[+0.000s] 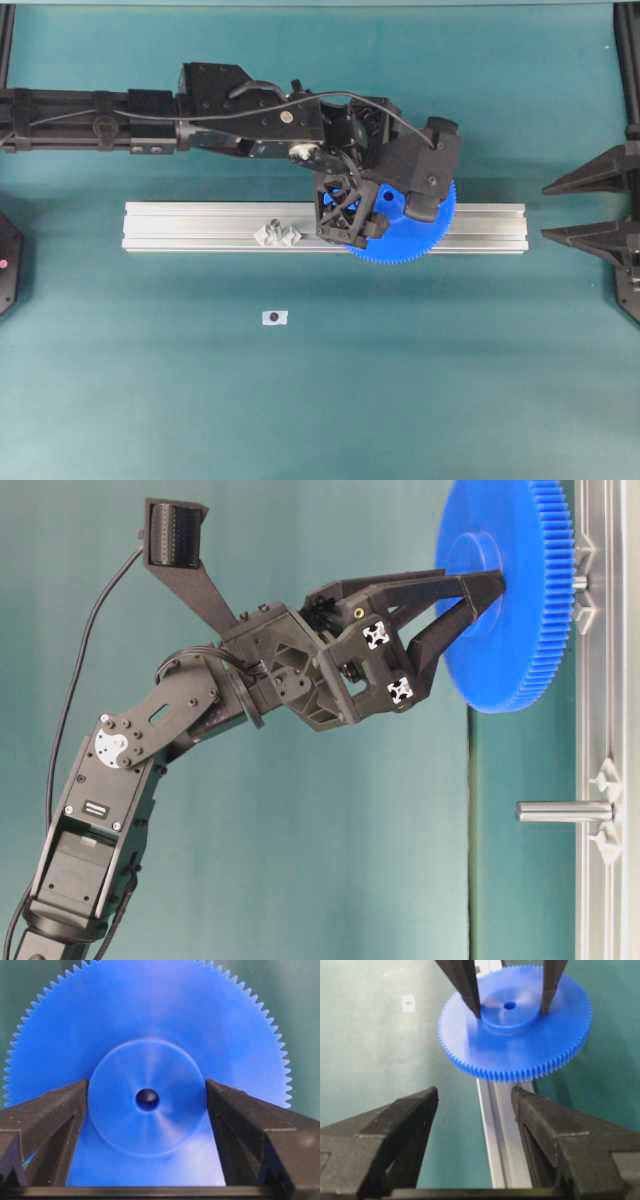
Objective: Insert the large gear onto the shaft.
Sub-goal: 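Align the gear's center hole with the left shaft tip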
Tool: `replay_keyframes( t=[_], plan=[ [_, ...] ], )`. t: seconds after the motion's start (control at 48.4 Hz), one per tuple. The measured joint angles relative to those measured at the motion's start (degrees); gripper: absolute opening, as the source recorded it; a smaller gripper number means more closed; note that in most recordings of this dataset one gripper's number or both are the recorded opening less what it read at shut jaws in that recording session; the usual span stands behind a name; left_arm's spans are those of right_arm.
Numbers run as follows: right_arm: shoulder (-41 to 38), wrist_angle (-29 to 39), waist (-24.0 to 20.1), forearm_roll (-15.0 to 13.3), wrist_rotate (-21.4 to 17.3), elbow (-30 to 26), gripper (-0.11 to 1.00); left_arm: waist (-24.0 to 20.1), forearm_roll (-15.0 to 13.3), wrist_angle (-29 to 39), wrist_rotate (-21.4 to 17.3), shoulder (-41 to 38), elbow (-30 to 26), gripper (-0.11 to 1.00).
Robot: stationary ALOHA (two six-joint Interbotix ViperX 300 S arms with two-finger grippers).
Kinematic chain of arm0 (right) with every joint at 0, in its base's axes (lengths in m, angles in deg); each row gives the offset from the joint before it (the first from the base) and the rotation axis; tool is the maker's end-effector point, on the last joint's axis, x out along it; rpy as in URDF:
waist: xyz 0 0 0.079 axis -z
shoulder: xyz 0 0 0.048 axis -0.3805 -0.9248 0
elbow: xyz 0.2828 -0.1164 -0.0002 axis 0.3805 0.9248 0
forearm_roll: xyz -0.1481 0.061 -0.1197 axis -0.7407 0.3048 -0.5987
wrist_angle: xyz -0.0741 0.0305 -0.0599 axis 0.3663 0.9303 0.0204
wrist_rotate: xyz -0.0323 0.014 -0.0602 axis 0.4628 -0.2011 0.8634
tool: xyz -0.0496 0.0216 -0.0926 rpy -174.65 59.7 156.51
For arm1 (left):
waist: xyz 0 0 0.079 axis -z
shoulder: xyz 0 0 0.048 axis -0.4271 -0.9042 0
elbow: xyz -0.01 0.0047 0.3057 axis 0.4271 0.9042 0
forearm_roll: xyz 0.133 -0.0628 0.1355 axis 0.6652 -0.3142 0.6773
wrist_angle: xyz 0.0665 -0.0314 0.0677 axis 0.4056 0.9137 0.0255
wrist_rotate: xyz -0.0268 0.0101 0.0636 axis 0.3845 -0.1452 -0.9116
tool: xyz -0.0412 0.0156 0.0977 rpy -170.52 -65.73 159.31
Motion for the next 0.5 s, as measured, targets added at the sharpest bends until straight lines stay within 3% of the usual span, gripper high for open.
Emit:
replay_keyframes(
  t=[0.496],
  plan=[
    [0.0,0.0,0.0,0.0,0.0,0.0,0.69,-0.09,0.0,1.14,0.09,-0.79,-2.37,0.89]
  ],
)
